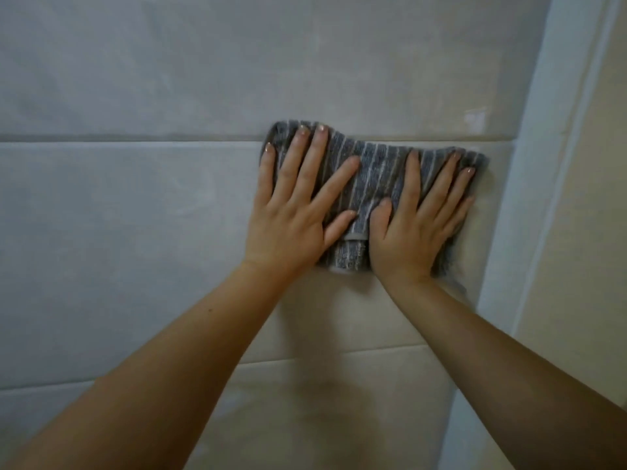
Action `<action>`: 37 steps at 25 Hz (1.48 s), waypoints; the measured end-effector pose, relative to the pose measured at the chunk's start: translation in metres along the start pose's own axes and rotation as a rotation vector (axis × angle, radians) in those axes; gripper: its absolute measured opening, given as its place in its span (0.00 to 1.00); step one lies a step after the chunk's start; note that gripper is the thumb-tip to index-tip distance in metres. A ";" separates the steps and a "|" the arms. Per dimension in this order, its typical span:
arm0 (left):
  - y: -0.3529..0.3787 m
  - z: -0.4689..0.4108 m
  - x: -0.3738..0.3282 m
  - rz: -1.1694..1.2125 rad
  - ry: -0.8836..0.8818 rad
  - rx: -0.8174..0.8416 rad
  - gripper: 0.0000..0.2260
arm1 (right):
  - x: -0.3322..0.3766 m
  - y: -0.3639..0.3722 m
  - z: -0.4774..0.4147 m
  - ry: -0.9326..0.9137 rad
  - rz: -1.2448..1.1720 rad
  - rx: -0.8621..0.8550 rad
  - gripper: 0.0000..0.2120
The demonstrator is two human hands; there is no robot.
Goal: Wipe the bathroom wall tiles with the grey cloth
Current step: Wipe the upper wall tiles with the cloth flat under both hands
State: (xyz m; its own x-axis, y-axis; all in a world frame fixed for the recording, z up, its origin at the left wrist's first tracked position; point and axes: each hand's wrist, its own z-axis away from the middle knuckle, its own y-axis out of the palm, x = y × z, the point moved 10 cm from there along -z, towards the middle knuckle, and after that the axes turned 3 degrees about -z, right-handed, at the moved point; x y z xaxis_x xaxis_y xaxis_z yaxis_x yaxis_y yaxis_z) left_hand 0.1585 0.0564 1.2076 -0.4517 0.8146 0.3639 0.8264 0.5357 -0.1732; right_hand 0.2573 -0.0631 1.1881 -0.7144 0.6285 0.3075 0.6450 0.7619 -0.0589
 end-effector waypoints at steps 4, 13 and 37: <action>-0.005 0.046 0.029 -0.014 -0.030 0.023 0.27 | 0.043 0.011 0.042 -0.137 0.001 0.034 0.27; 0.001 0.188 0.085 -0.018 0.073 0.128 0.27 | 0.121 0.039 0.182 -0.219 -0.047 0.222 0.28; -0.052 0.348 0.172 2.062 -1.596 1.169 0.15 | 0.241 -0.016 0.304 1.062 -1.141 0.966 0.16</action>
State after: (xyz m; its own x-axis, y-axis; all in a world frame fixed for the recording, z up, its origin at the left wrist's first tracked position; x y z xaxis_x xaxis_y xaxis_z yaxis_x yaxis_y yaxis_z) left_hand -0.0789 0.2454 0.9610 -0.1645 -0.4832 -0.8599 0.2324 -0.8662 0.4423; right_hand -0.0078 0.1241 0.9743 0.0600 -0.2606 0.9636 -0.6140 0.7515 0.2414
